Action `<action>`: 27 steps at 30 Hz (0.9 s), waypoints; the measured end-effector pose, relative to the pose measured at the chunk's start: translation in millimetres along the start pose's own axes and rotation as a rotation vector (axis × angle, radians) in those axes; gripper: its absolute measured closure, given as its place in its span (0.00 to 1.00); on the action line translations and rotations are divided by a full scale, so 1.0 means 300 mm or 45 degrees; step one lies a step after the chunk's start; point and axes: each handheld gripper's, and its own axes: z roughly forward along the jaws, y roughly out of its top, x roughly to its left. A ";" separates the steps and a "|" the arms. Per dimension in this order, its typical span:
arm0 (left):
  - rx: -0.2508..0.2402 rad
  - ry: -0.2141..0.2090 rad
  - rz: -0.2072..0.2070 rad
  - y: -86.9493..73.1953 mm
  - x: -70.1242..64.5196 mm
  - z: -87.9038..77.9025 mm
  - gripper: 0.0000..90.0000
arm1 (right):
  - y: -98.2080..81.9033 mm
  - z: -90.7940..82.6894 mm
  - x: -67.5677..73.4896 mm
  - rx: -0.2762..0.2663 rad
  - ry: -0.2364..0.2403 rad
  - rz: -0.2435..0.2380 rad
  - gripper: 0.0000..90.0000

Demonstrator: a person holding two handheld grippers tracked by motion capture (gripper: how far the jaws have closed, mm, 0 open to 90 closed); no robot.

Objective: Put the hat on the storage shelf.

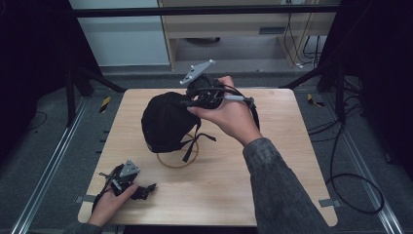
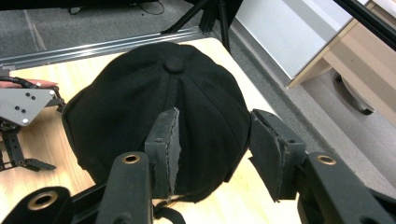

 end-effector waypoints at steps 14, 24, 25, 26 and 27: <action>0.000 0.000 0.000 0.000 0.000 0.000 0.00 | -0.062 -0.061 -0.006 -0.012 -0.033 0.035 0.48; 0.000 -0.002 -0.002 0.000 0.000 0.000 0.00 | -0.122 -0.099 -0.025 -0.022 -0.131 0.098 0.21; 0.000 -0.002 -0.002 0.000 0.000 0.000 0.00 | -0.122 -0.099 -0.025 -0.022 -0.131 0.098 0.21; 0.000 -0.001 -0.002 0.000 0.000 0.000 0.00 | -0.127 -0.103 -0.025 -0.025 -0.139 0.104 0.19; 0.000 -0.002 -0.002 0.000 0.000 0.000 0.00 | -0.131 -0.107 -0.027 -0.027 -0.148 0.107 0.17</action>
